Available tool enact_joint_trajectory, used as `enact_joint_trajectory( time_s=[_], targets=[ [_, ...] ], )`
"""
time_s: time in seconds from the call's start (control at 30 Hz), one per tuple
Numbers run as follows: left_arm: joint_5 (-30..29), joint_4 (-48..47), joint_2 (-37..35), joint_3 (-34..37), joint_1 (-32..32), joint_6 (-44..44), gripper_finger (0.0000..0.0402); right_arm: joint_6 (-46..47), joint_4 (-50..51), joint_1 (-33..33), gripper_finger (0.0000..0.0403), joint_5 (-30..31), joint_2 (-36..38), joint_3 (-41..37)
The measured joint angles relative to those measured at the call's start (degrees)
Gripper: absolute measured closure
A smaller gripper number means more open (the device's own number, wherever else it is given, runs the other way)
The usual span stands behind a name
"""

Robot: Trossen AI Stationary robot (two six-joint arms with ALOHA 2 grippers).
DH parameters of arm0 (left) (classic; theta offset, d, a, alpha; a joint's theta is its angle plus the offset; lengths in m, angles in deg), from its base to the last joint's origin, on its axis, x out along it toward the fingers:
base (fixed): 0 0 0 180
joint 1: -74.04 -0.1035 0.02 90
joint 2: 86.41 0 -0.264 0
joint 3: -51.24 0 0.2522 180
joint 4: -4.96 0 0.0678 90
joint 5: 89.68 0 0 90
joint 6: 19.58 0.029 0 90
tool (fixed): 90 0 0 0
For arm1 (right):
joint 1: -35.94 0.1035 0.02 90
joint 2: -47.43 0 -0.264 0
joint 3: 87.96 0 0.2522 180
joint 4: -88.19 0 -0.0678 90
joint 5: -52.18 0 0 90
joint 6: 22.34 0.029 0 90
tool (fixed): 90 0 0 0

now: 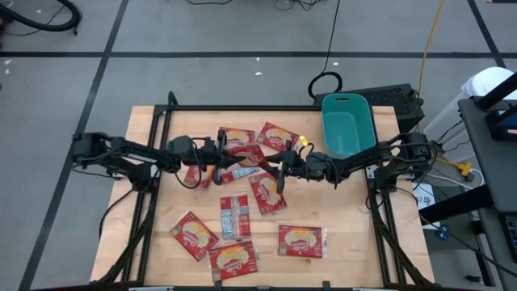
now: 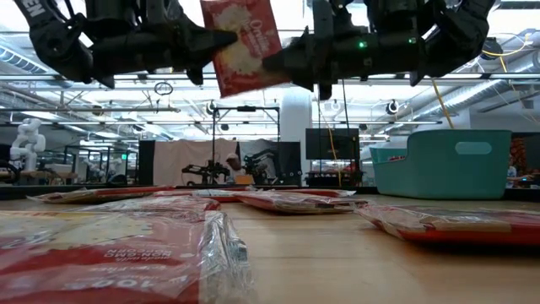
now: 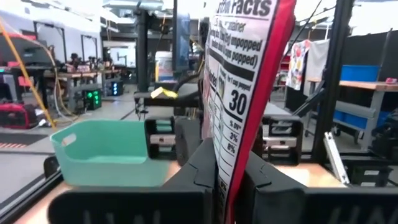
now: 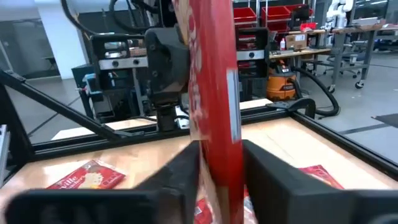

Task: Sort popcorn bags into baskets
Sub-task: Put the red popcorn bag into the green bin

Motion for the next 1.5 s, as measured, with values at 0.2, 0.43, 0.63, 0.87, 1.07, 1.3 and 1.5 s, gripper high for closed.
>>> enact_joint_trajectory(
  time_s=[0.2, 0.43, 0.63, 0.87, 1.07, 1.3, 1.5],
  targets=[
    [-0.3, 0.1, 0.1, -0.1, 0.0, 1.1, 0.0331, -0.1, 2.9, -0.2, 0.0390, 0.0, 1.1, 0.0],
    [-2.4, -1.1, -0.9, -0.2, -0.1, 1.3, 0.0269, 0.5, 24.4, -0.5, 0.0379, 6.8, 14.4, 0.0],
    [-6.3, -7.7, -0.9, -0.2, -0.1, 0.7, 0.0222, 6.0, 43.2, -2.0, 0.0396, 14.1, 28.2, 0.0],
    [-6.5, -12.7, -0.9, -0.2, -0.1, 0.9, 0.0207, 9.1, 51.3, -4.1, 0.0395, 23.8, 38.0, 0.0],
    [-6.2, -13.5, -0.9, -0.2, 0.1, 1.0, 0.0221, 3.8, 59.6, -11.1, 0.0395, 23.9, 44.0, 0.1],
    [-6.2, -15.0, -0.9, -0.2, 0.1, 1.3, 0.0236, 9.7, 72.7, -18.3, 0.0393, 21.3, 47.8, 1.0],
    [-6.2, -15.1, -0.9, -0.2, 0.1, 1.3, 0.0237, 20.8, 82.1, -22.0, 0.0397, 19.4, 47.9, 1.1]
  ],
)
